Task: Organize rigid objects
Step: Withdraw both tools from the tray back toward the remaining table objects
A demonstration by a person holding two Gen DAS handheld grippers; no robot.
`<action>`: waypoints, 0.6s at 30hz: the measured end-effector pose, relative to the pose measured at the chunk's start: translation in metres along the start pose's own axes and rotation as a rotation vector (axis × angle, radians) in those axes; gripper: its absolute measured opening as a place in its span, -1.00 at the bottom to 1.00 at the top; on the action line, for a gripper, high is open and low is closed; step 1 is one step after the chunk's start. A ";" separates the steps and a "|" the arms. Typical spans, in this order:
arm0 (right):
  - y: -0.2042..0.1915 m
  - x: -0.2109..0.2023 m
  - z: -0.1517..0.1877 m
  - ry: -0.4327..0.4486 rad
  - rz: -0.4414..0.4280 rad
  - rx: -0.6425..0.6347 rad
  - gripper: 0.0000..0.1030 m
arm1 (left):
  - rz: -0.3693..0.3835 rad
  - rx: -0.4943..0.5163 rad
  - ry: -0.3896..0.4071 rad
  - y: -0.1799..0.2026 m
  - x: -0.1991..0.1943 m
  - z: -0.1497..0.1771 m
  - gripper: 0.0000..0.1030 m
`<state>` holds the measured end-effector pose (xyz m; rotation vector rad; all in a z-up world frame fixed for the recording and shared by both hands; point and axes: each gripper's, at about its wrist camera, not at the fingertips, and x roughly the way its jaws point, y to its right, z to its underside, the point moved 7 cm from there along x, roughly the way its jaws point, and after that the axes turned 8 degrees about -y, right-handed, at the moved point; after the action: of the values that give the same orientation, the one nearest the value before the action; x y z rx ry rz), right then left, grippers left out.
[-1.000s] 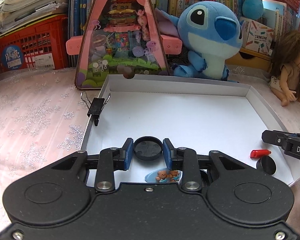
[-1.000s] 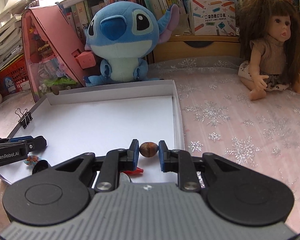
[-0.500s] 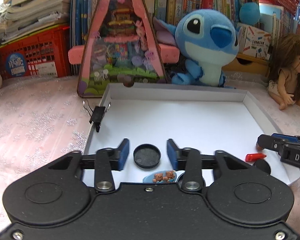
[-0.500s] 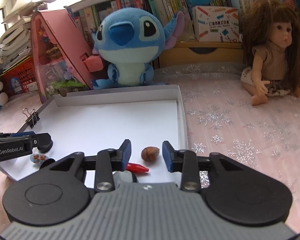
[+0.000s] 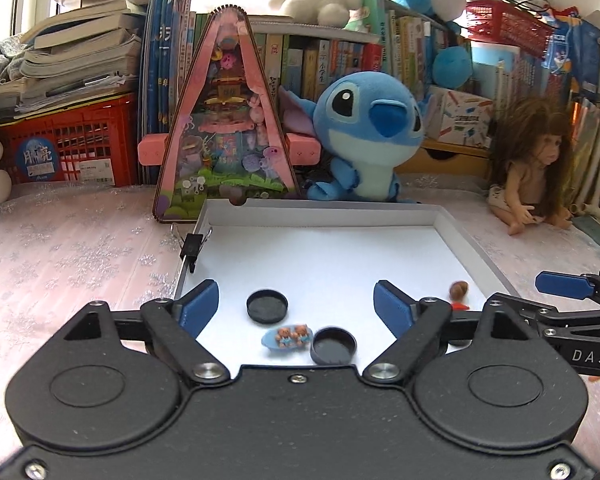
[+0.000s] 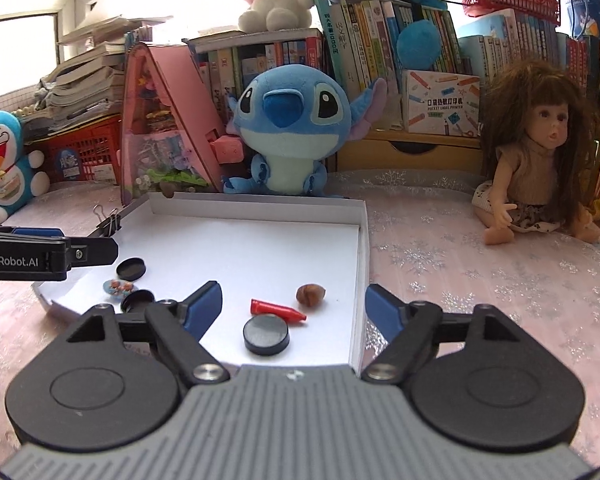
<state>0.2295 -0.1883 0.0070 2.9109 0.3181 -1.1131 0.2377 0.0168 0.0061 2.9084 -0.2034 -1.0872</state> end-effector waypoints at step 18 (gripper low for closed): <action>-0.008 -0.054 0.045 0.038 -0.005 -0.062 0.85 | 0.062 0.023 0.000 0.004 -0.066 0.067 0.71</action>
<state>0.1584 -0.1945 0.0096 2.8815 0.3534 -1.0306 0.1444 0.0225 -0.0013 2.9006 -0.3064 -1.0831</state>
